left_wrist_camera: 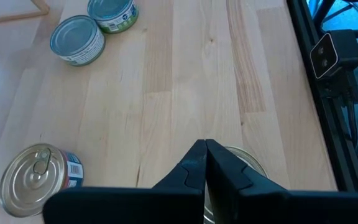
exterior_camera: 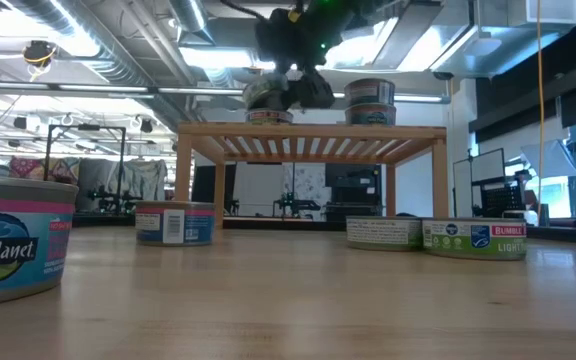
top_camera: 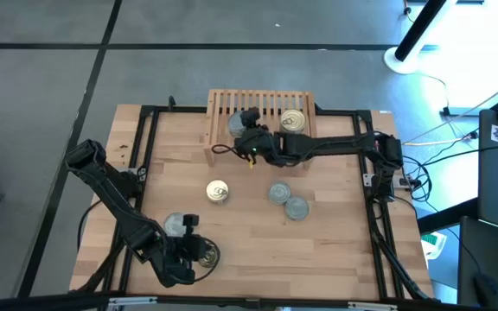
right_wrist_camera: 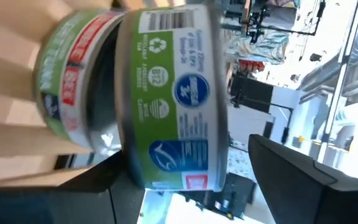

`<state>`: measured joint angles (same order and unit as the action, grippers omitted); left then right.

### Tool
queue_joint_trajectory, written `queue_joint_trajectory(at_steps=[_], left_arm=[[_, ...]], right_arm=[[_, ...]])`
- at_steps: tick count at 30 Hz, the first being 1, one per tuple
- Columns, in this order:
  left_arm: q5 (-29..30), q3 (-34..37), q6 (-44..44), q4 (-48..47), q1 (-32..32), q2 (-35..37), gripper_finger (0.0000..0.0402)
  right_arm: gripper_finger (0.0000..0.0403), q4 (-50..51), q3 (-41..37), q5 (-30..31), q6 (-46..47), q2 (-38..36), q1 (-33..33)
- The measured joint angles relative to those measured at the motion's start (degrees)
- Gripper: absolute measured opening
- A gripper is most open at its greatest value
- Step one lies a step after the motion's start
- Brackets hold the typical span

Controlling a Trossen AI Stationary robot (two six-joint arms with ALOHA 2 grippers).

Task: Stack canned seafood by type on shelf
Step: Stack the green white tuna can on top of the green white tuna can on the shelf

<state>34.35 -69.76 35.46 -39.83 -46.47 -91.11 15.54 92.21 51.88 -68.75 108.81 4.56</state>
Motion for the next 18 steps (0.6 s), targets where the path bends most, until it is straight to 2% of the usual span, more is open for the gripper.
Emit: queue_joint_trajectory(at_steps=[9,18], left_arm=[[0.00,0.00,-0.01,0.00,-0.01,0.00,0.0004],[-0.01,0.00,-0.85,0.02,-0.01,0.00,0.0004]], right_arm=[[0.0269,6.78,0.19,-1.93,0.35,0.00,0.60],[0.0269,6.73,0.21,-3.74,-3.13,0.00,2.25]])
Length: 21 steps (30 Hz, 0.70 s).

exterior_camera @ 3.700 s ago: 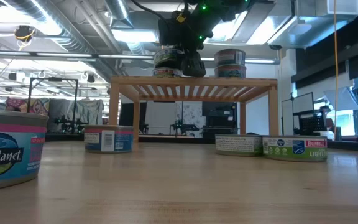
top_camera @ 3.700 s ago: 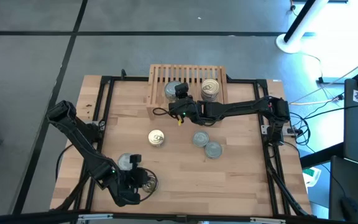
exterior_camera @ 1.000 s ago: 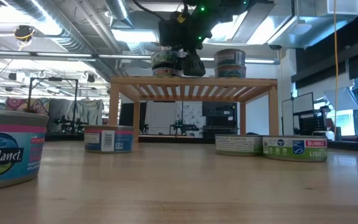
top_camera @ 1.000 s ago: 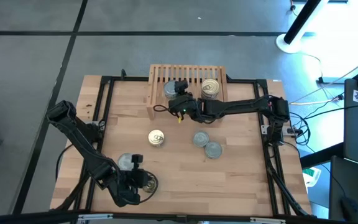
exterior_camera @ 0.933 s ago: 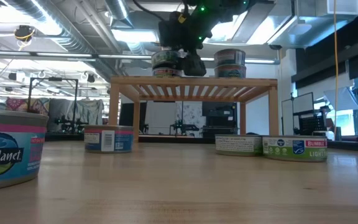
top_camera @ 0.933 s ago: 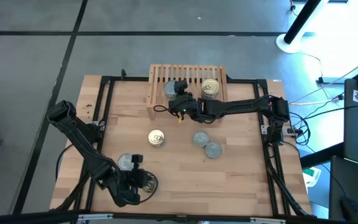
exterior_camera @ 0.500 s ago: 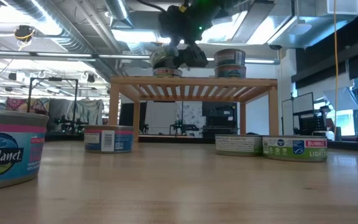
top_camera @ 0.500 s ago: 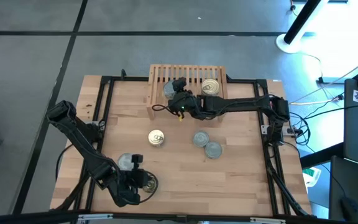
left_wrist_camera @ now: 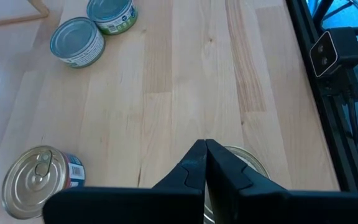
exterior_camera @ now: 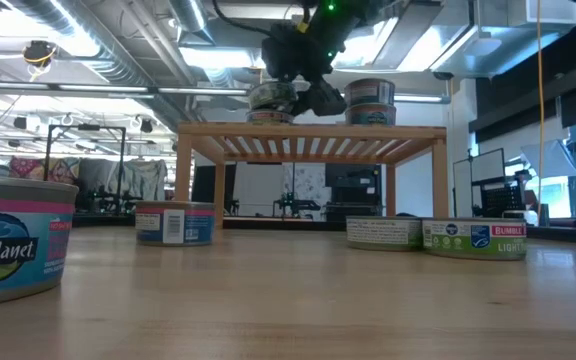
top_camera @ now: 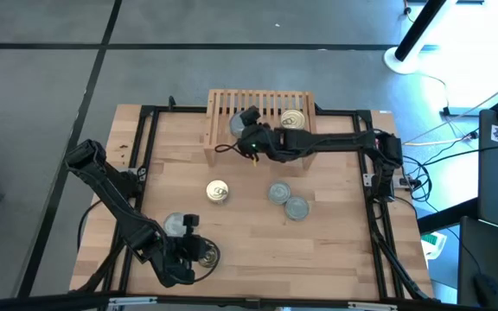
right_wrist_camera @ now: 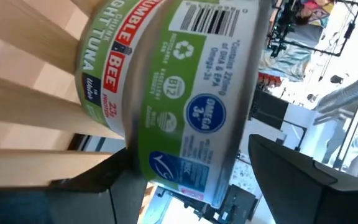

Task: Stack canned seafood by type on shelf
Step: Stack the green white tuna can on top of the green white tuna can on the shelf

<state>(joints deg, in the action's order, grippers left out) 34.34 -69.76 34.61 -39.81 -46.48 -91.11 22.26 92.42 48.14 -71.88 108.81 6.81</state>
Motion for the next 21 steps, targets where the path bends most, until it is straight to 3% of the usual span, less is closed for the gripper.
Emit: queue_joint_trajectory(at_steps=[21], left_arm=[[0.00,0.00,-0.04,0.13,0.00,0.00,0.0004]], right_arm=[[0.0269,0.37,-0.04,3.62,-9.61,0.00,0.76]])
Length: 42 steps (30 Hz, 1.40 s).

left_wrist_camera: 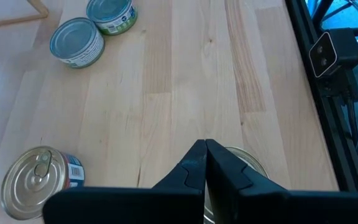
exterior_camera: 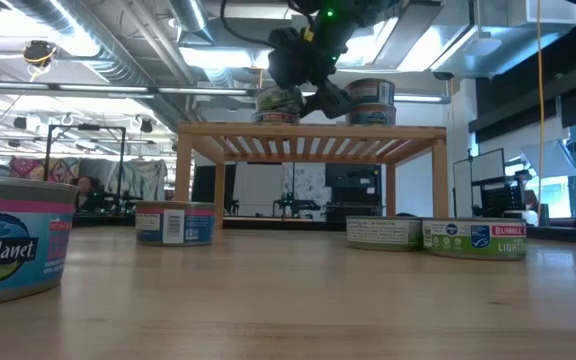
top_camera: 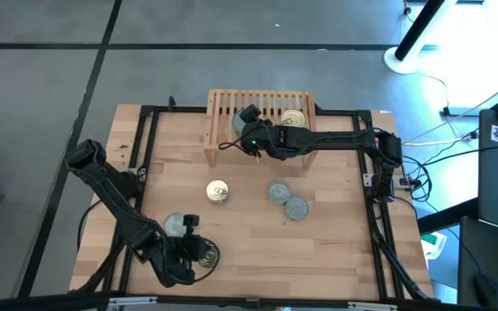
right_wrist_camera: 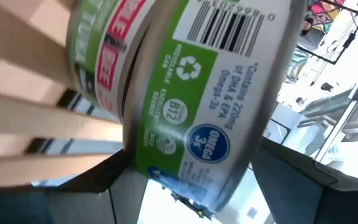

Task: Stack canned seafood by type on shelf
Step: Stack the green white tuna can on top of the green white tuna can on the shelf, then put the green white tuna can on the shelf aligned with the other green white tuna can

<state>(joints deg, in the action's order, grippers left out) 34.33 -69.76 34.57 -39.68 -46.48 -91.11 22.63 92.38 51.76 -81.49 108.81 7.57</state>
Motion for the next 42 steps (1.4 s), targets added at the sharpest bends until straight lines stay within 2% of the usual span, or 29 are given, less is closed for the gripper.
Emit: queue_joint_trajectory(at_steps=[4,18,42], left_arm=[[0.01,0.00,-0.02,0.00,0.00,0.00,0.0004],[0.00,0.00,-0.03,0.02,0.00,0.00,0.0004],[0.01,0.00,-0.01,0.07,0.00,0.00,0.0004]], right_arm=[[0.0269,-0.02,0.00,1.85,-4.34,0.00,-0.02],[0.0269,-0.20,0.00,0.63,-10.41,0.00,0.49],[0.0269,-0.52,4.39,0.55,-13.01,0.02,0.83]])
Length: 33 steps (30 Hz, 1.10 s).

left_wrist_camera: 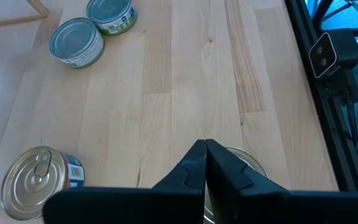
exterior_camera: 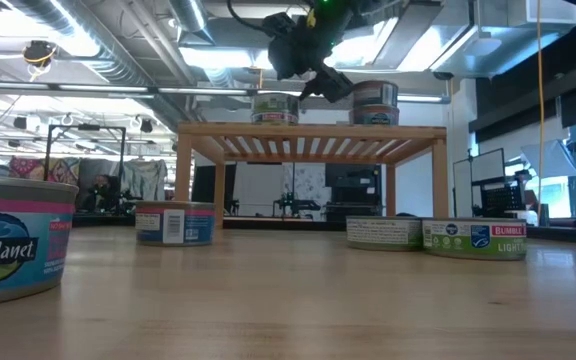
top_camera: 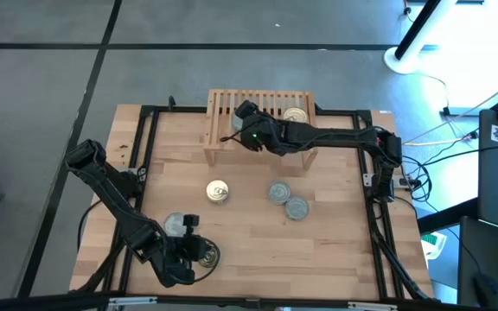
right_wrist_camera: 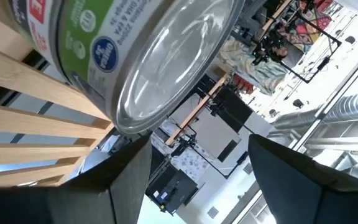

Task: Stack canned seafood by type on shelf
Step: Put the green white tuna can on the shelf aligned with the other green white tuna can

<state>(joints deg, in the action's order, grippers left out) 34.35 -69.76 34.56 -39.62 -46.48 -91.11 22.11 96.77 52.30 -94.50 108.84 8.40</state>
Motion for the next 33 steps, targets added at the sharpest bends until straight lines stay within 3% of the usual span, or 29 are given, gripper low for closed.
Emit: queue_joint_trajectory(at_steps=[10,17,22,29,33], left_arm=[[0.00,0.00,0.01,0.03,0.00,0.00,0.0004],[0.00,0.00,0.01,0.48,0.00,0.00,0.0004],[2.07,0.00,-0.02,0.75,0.54,0.00,0.0004],[2.39,0.00,-2.92,1.78,3.07,0.00,0.0004],[2.40,0.00,-2.98,1.78,4.46,0.00,0.0004]], right_arm=[[0.0269,-10.24,0.05,1.99,-0.24,-0.71,-0.05],[0.0269,-11.72,0.09,1.76,0.51,-5.08,-2.92],[0.0269,-11.29,0.09,3.20,7.75,-8.41,-6.49],[0.0269,-10.67,0.09,13.79,18.80,-10.03,-14.09],[0.0269,-5.28,0.09,18.41,26.64,-10.03,-19.03]])
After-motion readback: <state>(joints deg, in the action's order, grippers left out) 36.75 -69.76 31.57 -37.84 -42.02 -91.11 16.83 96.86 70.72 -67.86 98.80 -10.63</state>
